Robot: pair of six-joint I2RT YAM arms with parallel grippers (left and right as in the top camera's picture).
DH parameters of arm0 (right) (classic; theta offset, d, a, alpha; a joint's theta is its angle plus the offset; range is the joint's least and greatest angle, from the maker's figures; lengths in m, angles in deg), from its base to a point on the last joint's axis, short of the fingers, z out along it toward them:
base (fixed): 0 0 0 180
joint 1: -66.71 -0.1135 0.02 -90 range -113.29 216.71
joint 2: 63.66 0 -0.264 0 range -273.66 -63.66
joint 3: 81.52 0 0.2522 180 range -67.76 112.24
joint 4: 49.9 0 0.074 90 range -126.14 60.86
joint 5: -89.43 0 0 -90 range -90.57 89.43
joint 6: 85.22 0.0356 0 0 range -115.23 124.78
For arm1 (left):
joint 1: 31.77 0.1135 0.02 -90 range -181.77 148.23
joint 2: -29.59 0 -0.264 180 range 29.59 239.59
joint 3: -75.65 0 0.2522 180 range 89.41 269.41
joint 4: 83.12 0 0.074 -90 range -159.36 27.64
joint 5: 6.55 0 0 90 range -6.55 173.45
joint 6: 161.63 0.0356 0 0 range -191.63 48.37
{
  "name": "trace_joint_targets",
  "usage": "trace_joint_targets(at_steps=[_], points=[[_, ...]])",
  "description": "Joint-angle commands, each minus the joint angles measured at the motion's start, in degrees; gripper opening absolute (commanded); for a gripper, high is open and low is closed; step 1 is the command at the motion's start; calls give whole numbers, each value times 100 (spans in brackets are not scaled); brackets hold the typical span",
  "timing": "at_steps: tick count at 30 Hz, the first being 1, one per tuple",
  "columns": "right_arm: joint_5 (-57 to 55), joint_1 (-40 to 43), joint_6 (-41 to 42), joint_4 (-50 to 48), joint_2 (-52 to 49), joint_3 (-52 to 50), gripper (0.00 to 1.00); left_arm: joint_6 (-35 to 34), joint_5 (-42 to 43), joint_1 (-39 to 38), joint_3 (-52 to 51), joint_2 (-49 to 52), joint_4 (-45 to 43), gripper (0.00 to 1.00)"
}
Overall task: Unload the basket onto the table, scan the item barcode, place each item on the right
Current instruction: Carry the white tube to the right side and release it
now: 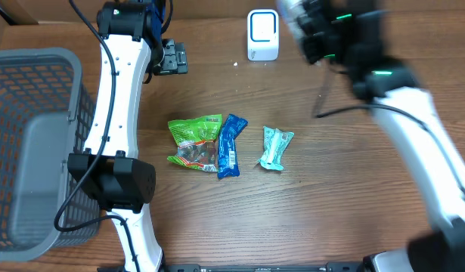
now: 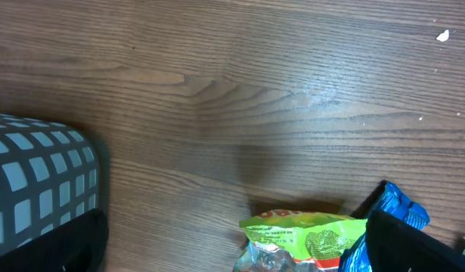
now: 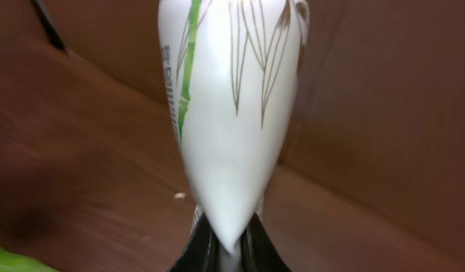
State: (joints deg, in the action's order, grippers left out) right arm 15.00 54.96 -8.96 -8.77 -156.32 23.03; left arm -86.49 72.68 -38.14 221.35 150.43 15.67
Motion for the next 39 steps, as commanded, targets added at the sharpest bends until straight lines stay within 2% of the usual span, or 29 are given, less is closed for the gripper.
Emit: trace_joint_targets(at_steps=[1, 4, 5, 7, 13, 15, 23, 28, 32, 36, 39], points=[[1473, 999, 2085, 1176, 234, 42, 4, 4, -57, -39, 129, -94, -4, 100], [1478, 1604, 2103, 2181, 177, -68, 4, 4, -55, -39, 129, -94, -4, 100], [1473, 2046, 2100, 2555, 116, -282, 4, 4, -57, -39, 129, -94, -4, 100], [1460, 2586, 2103, 2632, 13, -730, 4, 4, -55, -39, 129, -94, -4, 100], [1447, 3355, 2063, 1770, -387, -1801, 4, 4, -55, -39, 129, -94, -7, 100], [1451, 3453, 1812, 1460, -592, -1985, 4, 4, -57, -39, 129, -94, -4, 99], [1261, 3552, 691, 839, -1515, -2107, 4, 4, -55, -39, 129, -94, -7, 100], [767, 3713, 636, 758, -1537, -2057, 4, 4, -55, -39, 129, -94, -7, 100], [693, 4000, 1268, 691, -1537, -2055, 4, 4, -55, -39, 129, -94, -7, 100], [697, 4391, 2437, 697, -1537, -2055, 4, 4, -55, -39, 129, -94, -4, 100], [695, 4572, 2953, 778, -1537, -2055, 4, 4, -55, -39, 129, -94, -4, 100]])
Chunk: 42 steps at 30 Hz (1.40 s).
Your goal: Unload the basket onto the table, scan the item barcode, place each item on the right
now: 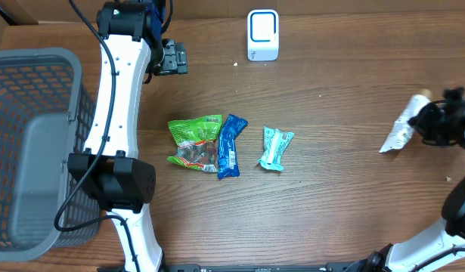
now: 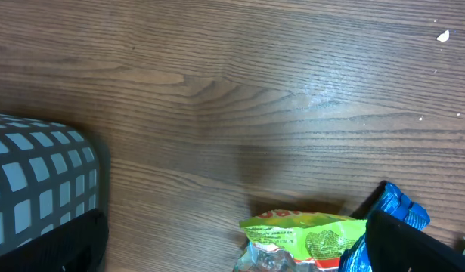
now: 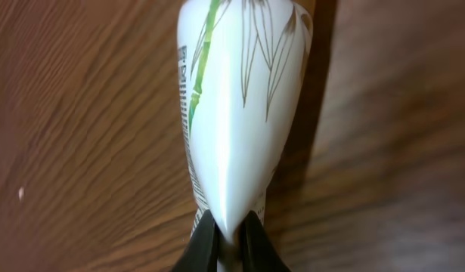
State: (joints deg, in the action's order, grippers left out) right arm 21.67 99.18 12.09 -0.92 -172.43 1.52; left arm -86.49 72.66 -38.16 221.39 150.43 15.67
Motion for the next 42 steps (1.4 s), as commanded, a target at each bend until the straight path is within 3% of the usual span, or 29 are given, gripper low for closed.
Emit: trace_joint_targets(at_steps=[1, 7, 9, 11, 14, 17, 19, 21, 25, 28, 29, 30, 31, 34, 37, 42], points=[[28, 212, 992, -2, 74, 96, 4, 4, -55, -37, 125, -94, -7, 100], [146, 367, 1602, 31, 79, 129, 6, 7, -52, -37, 125, -94, -4, 100], [400, 365, 1606, 428, 85, 424, 63, 4, -52, -37, 125, -94, -7, 100], [402, 356, 1515, 1128, 90, 960, 75, 4, -52, -37, 125, -94, -7, 100], [402, 356, 1449, 1895, 96, 1569, 83, 4, -55, -37, 125, -94, -4, 100], [826, 354, 1233, 2643, 98, 2181, 100, 4, -52, -37, 125, -94, -4, 100], [1749, 306, 964, 2865, 98, 2299, 100, 4, -52, -37, 125, -94, -4, 100], [2618, 74, 125, 3012, 96, 2236, 100, 4, -52, -39, 125, -94, -4, 100], [2656, -778, -678, 3283, 96, 2024, 98, 7, -55, -37, 125, -94, -4, 100], [2334, -1655, -715, 3165, 96, 1777, 72, 4, -52, -37, 125, -94, -4, 100], [2280, -2177, -713, 2983, 96, 1609, 44, 4, -52, -37, 125, -94, -4, 100], [2277, -2540, -713, 2855, 96, 1497, 25, 4, -52, -37, 125, -94, -4, 100], [2277, -2830, -713, 2745, 96, 1408, 18, 4, -52, -37, 125, -94, -4, 100], [2129, -3783, -708, 2400, 94, 1182, 10, 4, -52, -37, 125, -94, -4, 100], [1167, -4538, -280, 2288, 94, 1167, 7, 4, -52, -37, 125, -94, -4, 100], [68, -5296, 42, 2243, 42, 1167, 5, 4, -52, -37, 125, -94, -4, 100]])
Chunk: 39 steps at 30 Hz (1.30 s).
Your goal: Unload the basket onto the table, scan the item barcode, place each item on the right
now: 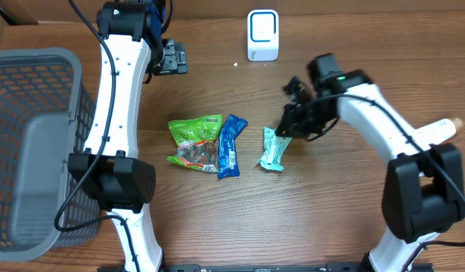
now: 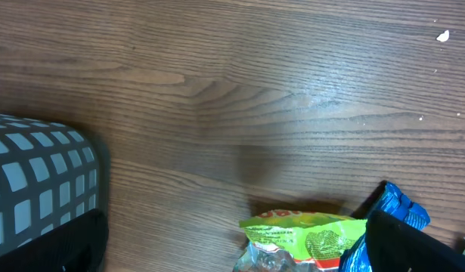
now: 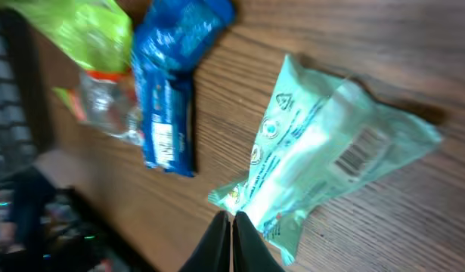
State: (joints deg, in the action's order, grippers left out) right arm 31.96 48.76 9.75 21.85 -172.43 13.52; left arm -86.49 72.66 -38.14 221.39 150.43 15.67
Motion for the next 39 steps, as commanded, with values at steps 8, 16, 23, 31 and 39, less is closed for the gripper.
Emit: trace_joint_targets(at_steps=[8, 16, 23, 31, 39], points=[[-1207, -839, 273, -33, -544, -33, 5, 4, -52, -39, 125, -94, -4, 100], [-1768, -931, 249, 243, -1196, -35, 11, 4, -52, -39, 125, -94, -4, 100], [-3281, -929, -409, 444, -1204, -33, 84, 4, -52, -39, 125, -94, -4, 100], [-3587, -857, -101, 1003, -1150, 1401, 91, 7, -52, -39, 125, -94, -7, 100], [-3609, 540, 2190, 1541, -1115, 2271, 25, 4, -52, -42, 125, -94, -4, 100]])
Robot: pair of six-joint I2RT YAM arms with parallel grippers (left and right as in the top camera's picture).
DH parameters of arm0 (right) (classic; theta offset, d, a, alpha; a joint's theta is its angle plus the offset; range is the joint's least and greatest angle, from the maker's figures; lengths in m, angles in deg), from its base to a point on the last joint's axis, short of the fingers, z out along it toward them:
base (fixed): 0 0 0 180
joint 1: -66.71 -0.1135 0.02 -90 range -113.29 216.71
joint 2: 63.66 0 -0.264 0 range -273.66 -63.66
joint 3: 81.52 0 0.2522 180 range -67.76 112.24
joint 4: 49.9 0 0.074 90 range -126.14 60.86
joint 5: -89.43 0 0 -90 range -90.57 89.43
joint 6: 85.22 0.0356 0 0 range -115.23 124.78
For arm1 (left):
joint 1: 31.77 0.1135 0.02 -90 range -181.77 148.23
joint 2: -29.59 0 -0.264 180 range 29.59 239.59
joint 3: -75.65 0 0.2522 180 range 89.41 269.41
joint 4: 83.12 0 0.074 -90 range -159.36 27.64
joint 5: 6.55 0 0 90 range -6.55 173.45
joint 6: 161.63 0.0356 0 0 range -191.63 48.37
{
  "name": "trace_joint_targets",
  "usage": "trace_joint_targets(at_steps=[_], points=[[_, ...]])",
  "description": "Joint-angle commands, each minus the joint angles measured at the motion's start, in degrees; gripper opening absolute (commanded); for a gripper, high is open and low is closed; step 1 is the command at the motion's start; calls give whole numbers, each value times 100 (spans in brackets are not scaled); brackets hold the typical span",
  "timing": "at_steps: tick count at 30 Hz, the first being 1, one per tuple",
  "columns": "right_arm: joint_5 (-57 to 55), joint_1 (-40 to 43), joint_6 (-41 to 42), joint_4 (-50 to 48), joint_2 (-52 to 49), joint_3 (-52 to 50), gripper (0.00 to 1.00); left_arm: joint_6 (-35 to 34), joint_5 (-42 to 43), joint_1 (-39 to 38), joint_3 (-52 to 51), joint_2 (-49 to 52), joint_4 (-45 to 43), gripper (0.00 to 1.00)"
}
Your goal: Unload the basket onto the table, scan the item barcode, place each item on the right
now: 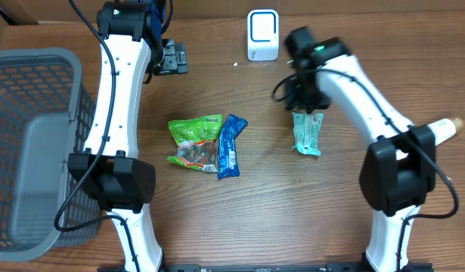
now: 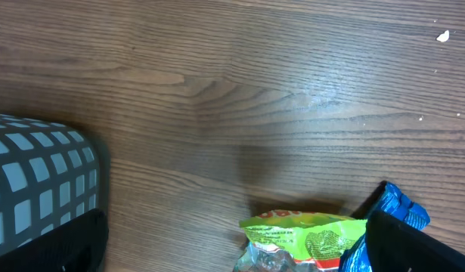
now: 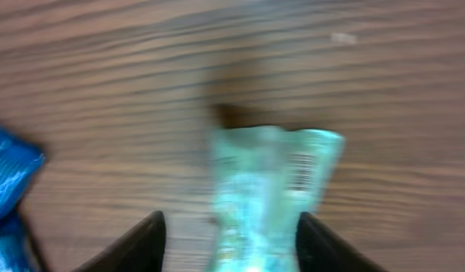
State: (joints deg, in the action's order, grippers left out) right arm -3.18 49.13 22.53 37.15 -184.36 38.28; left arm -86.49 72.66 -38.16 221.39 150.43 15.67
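Note:
A teal snack packet [image 1: 306, 133] lies on the wooden table right of centre, its barcode end showing in the right wrist view [image 3: 271, 189], which is blurred. My right gripper [image 1: 302, 102] hangs over the packet's far end, open, with the packet [image 3: 271, 189] between its spread fingers [image 3: 137, 243]. The white barcode scanner [image 1: 262, 34] stands at the far edge, behind the gripper. My left gripper [image 1: 172, 57] is open at the far left, well clear of the packets; its view shows it [image 2: 234, 230] open with nothing between its fingers.
A green snack bag [image 1: 194, 140] and a blue packet [image 1: 230, 145] lie side by side mid-table. A white tube [image 1: 442, 130] rests at the right edge. A grey mesh basket [image 1: 32, 143] fills the left side.
The teal packet has shifted right and turned roughly upright. My right gripper, shut at the packet's upper end before, is now open over it and nearer the scanner. The left arm is unchanged.
My right gripper held the white tube up near the scanner, then held it low over the table's right side. Then the tube lay at the right edge and the gripper was shut by the teal packet. Now the packet lies further right with the gripper open over it.

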Motion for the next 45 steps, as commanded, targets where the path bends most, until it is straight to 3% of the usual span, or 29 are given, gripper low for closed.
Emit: trace_joint_targets(at_steps=[1, 9, 17, 20, 21, 22, 24, 25, 27, 30, 32, 35, 40, 45], points=[[-92, 623, 1047, 7, 79, -297, 23, 4, -52, -39, 125, -94, -4, 100], [79, 942, 1088, -933, 79, -1569, 18, 4, -52, -39, 125, -94, -4, 99], [1379, 822, -551, -2717, 79, -2465, 19, 4, -52, -37, 125, -94, -4, 100], [2575, 822, -1613, -3362, 79, -2452, 22, 4, -52, -37, 125, -94, -4, 100], [3038, 822, -1818, -3508, 79, -2452, 25, 4, -52, -37, 125, -94, -4, 100], [3934, 822, -2037, -3711, 79, -2452, 34, 4, -52, -37, 125, -94, -4, 100], [4579, 822, -2144, -3692, 81, -2435, 36, 4, -52, -37, 125, -94, -4, 100], [4610, 822, -2142, -3565, 81, -2382, 40, 4, -52, -37, 125, -94, -4, 100], [4623, 907, -1969, -3217, 116, -2177, 77, 4, -52, -37, 125, -94, -4, 100], [4616, 1248, -1427, -2800, 396, -1775, 100, 4, -52, -37, 125, -94, -4, 100], [4277, 1569, -946, -2306, 710, -1521, 100, 4, -52, -37, 125, -94, -4, 100], [2754, 2063, 396, -1252, 1220, -1443, 100, 4, -52, -37, 125, -94, -4, 100], [2638, 2197, 280, -507, 1266, -1714, 100, 4, -52, -37, 125, -94, -4, 100], [2664, 1825, 284, -1303, 1263, -2649, 98, 4, -52, -37, 125, -94, -4, 100]])
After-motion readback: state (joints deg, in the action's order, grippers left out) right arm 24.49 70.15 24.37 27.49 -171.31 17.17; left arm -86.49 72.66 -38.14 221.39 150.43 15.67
